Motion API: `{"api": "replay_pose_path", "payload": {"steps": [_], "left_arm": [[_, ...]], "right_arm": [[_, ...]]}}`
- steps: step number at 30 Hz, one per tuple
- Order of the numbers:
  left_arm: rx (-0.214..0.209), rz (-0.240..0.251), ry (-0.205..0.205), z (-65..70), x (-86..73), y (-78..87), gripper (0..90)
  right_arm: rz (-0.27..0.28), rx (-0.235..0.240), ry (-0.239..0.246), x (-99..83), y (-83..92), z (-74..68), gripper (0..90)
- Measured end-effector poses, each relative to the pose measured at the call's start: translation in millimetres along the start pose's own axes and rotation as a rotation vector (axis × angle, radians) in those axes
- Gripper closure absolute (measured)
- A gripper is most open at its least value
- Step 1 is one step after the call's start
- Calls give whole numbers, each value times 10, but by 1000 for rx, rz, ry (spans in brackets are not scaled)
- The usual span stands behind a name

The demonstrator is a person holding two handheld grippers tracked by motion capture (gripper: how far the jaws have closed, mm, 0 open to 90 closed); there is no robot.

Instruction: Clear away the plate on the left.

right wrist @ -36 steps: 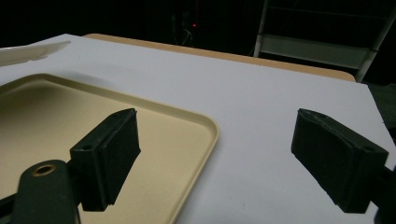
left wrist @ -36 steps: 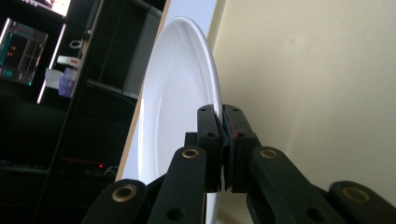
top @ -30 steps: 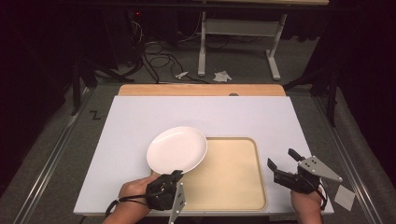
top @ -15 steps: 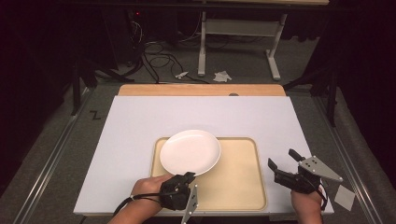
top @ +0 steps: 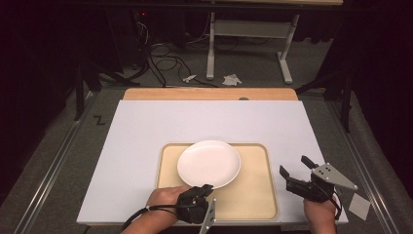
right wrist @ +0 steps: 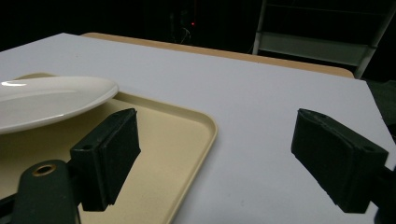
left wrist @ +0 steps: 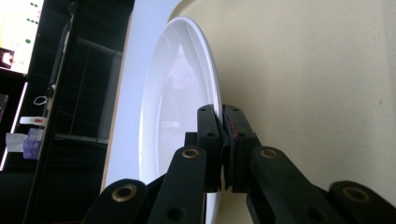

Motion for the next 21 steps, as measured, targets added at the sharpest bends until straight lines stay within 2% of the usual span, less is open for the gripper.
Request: {"api": "replay_pose_path", "payload": {"steps": [4, 21], "left_arm": [[-5, -2, -18, 43, 15, -3, 869], [-29, -1, -31, 118, 44, -38, 864]], "right_arm": [[0, 1, 1, 3, 0, -8, 163], [7, -1, 2, 9, 14, -3, 163]]}}
Point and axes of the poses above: each handheld gripper's, and its own axes: y roughly backward along the jaws, x roughly out of its top, z roughly to its right, the point moved 5 cm from there along -y, roughly forward along the jaws, and after that the axes turned 9 degrees about -z, right-handed, at the moved point
